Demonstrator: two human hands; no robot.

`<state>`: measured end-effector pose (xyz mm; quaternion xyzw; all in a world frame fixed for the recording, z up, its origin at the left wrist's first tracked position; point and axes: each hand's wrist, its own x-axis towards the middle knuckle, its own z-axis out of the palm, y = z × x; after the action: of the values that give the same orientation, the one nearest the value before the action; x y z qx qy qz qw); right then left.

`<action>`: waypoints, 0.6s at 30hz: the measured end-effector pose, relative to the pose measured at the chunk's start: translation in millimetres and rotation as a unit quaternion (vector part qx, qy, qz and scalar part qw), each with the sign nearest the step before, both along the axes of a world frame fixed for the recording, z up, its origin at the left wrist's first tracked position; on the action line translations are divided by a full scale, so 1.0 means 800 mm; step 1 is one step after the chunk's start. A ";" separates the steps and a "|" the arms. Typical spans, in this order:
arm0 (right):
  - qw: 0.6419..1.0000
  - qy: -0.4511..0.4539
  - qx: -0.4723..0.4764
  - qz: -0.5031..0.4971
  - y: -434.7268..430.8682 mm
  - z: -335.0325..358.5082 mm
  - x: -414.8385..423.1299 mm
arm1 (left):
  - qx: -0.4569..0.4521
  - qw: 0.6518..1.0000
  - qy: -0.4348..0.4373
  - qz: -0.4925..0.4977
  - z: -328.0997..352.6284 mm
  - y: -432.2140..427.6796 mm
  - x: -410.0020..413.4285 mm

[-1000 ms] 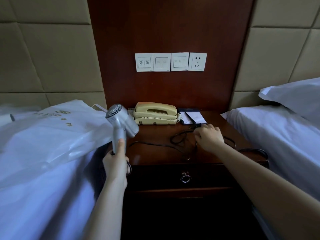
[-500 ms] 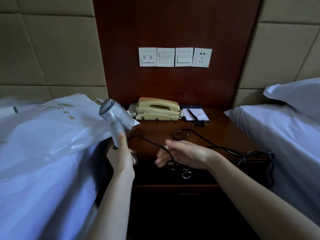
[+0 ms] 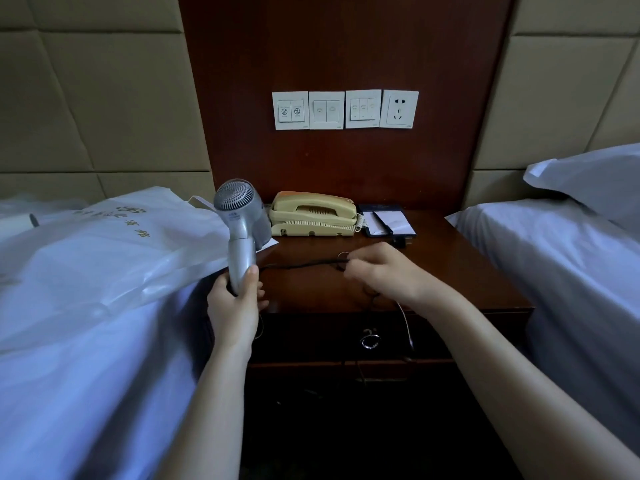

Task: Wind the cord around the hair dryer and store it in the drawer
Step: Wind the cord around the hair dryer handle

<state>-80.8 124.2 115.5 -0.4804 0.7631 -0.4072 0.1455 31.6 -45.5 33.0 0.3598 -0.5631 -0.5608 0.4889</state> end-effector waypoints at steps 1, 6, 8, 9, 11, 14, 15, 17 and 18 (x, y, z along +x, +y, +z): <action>0.998 0.063 0.003 0.005 0.002 0.005 0.006 | -0.004 1.000 -0.010 -0.001 -0.001 0.000 0.000; 0.959 0.276 -0.063 0.020 0.004 0.013 0.031 | -0.063 0.991 -0.121 0.009 0.002 0.001 0.006; 0.953 0.288 -0.091 0.028 0.005 0.018 0.036 | -0.101 0.977 -0.186 0.019 0.009 0.006 0.009; 0.951 0.291 -0.099 0.029 0.005 0.020 0.038 | -0.115 0.971 -0.209 0.015 0.012 0.009 0.010; 0.947 0.296 -0.120 0.027 0.005 0.026 0.042 | -0.144 0.958 -0.250 0.005 0.018 0.016 0.011; 0.942 0.292 -0.160 0.040 0.007 0.039 0.052 | -0.174 0.946 -0.275 -0.010 0.023 0.030 0.012; 0.940 0.297 -0.160 0.042 0.006 0.043 0.056 | -0.172 0.946 -0.274 -0.016 0.024 0.033 0.010; 0.936 0.316 -0.150 0.048 0.005 0.050 0.064 | -0.153 0.952 -0.262 -0.023 0.029 0.043 0.007; 0.934 0.322 -0.146 0.056 0.004 0.051 0.068 | -0.142 0.956 -0.256 -0.026 0.032 0.048 0.005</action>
<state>-26.1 127.3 156.7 -0.6438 0.6728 -0.3288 -0.1570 35.7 -6.8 59.0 0.4033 -0.7522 -0.3768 0.3600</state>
